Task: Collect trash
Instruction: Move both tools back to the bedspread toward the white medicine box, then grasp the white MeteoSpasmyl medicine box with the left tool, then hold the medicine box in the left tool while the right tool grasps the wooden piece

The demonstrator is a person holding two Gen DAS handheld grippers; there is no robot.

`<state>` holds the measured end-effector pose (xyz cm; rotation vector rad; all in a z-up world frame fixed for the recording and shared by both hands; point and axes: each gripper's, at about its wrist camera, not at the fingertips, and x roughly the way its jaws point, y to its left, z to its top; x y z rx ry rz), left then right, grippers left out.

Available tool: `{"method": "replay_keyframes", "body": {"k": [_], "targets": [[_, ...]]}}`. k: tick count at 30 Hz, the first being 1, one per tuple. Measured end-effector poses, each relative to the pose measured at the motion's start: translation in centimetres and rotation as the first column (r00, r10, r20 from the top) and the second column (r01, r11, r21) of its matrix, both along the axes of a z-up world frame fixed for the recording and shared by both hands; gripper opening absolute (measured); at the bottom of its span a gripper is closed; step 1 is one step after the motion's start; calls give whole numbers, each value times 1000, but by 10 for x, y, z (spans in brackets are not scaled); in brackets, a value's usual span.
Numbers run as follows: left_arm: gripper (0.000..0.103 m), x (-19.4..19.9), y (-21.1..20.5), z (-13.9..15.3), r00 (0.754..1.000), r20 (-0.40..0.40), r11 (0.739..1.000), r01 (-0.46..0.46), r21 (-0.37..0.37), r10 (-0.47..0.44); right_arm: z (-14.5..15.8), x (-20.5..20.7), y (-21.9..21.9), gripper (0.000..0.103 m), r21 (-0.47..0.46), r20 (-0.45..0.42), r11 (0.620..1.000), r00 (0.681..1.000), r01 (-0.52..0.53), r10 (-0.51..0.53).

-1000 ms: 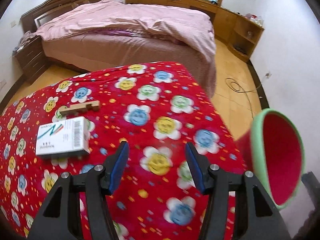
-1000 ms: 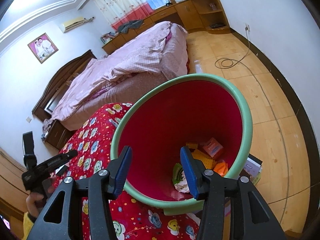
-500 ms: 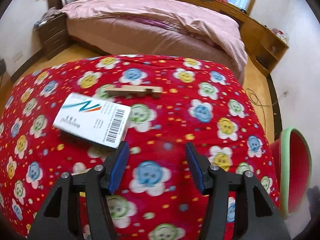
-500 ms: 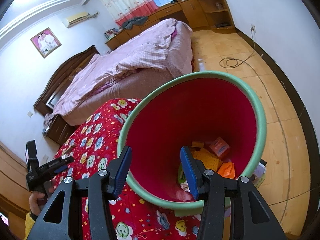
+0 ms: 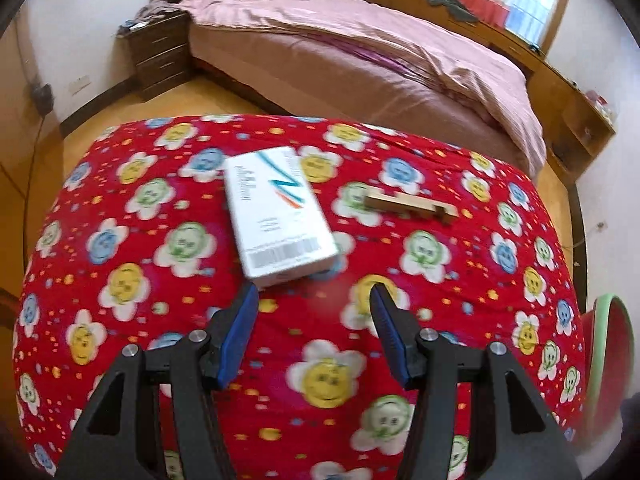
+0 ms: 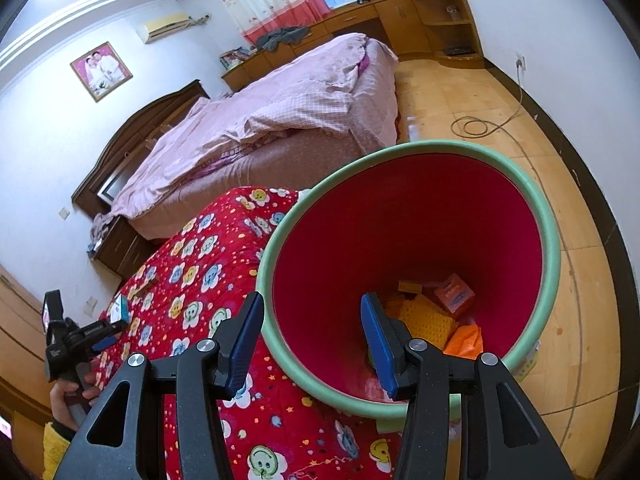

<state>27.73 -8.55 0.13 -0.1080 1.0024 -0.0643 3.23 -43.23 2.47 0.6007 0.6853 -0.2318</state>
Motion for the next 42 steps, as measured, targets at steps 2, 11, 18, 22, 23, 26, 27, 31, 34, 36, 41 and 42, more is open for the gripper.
{"method": "replay_keyframes", "body": {"k": [2,11,18,22,23,26,27,31,34,36,41,42], "targets": [[58,0,9,2,1000,6,1000,-21,-7,21,0,2,2,52,-2,-2,1000,1000,-4,4],[60,27,21,7,997,22,997,-71,22,70,2,12,13,52,-19,-19,1000,1000,-20,20],[61,50,9,3,999,21,995,-50,82,48,5,17,17,52,-36,-31,999,999,-21,20],[61,57,7,-9,999,-9,996,-44,81,45,7,22,22,52,-46,-35,998,999,-33,32],[61,57,7,-12,999,-19,996,-47,75,49,7,25,24,52,-46,-36,998,999,-40,38],[61,54,9,-14,999,1,996,-52,67,52,10,31,30,52,-60,-39,996,997,-62,60],[60,54,9,-15,998,3,996,-57,67,56,11,33,31,52,-65,-40,996,997,-69,66],[57,50,15,-15,999,9,997,-44,59,44,19,43,42,52,-81,-38,991,994,-109,106],[51,43,20,-13,1000,20,998,-25,59,24,26,52,55,52,-94,-33,985,989,-145,142],[51,36,31,-10,999,31,999,-31,35,30,32,60,66,52,-110,-29,978,985,-175,173],[51,22,58,-4,996,57,997,-70,-15,71,43,82,94,52,-137,-22,962,972,-235,235],[51,18,64,-4,994,63,996,-83,-16,83,45,89,101,52,-143,-22,958,969,-247,247]]}}
